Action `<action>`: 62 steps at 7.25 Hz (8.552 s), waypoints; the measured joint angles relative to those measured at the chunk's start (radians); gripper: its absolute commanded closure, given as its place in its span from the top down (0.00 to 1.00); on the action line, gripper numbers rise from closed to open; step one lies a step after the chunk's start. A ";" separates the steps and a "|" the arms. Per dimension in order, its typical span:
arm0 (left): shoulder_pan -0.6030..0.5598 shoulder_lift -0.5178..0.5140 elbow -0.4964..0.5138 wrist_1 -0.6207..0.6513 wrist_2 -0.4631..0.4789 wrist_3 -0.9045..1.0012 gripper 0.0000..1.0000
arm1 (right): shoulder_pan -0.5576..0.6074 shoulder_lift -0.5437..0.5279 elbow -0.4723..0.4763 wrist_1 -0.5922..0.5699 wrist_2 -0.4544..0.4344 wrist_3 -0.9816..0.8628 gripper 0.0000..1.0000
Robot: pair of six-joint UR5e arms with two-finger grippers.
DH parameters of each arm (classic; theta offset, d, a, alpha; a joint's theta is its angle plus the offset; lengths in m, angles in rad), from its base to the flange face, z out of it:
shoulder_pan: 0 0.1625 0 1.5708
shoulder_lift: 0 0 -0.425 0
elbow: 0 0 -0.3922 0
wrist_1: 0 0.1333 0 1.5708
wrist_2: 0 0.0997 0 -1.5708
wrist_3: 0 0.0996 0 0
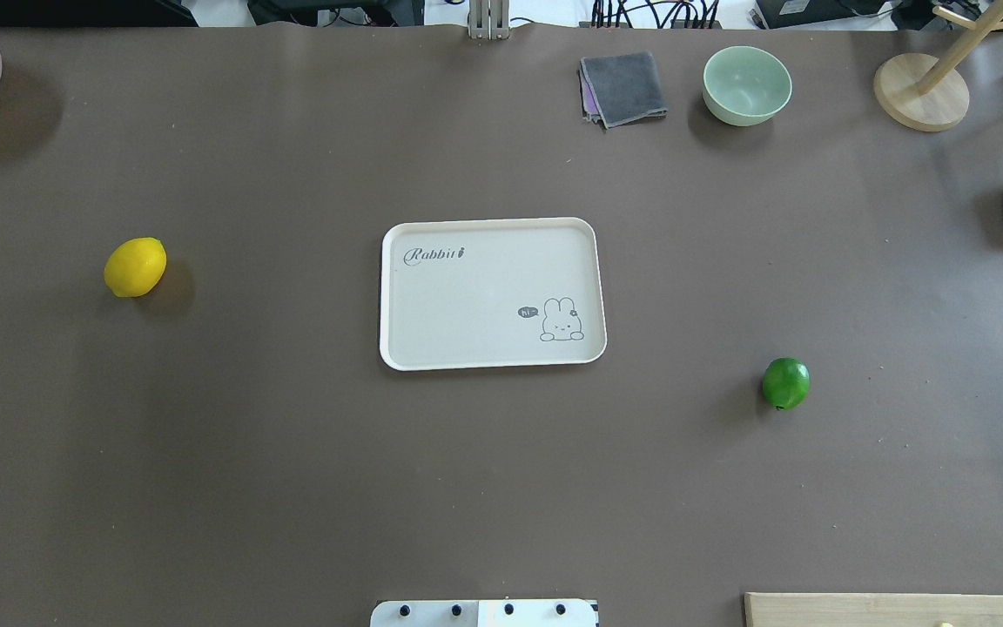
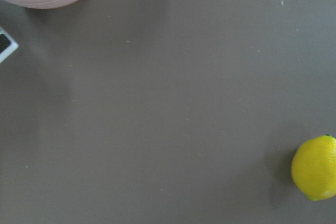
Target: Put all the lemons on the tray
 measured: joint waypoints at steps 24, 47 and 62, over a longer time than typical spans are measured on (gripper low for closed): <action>0.402 -0.236 0.284 -0.359 -0.097 -0.350 0.00 | -0.160 0.073 -0.009 -0.002 0.016 0.135 1.00; 0.232 -0.272 0.387 -0.289 0.064 -0.262 0.98 | -0.435 0.115 0.184 0.000 0.016 0.857 1.00; 0.225 -0.269 0.411 -0.285 0.062 -0.238 0.98 | -0.698 0.206 0.111 0.130 -0.148 1.173 0.00</action>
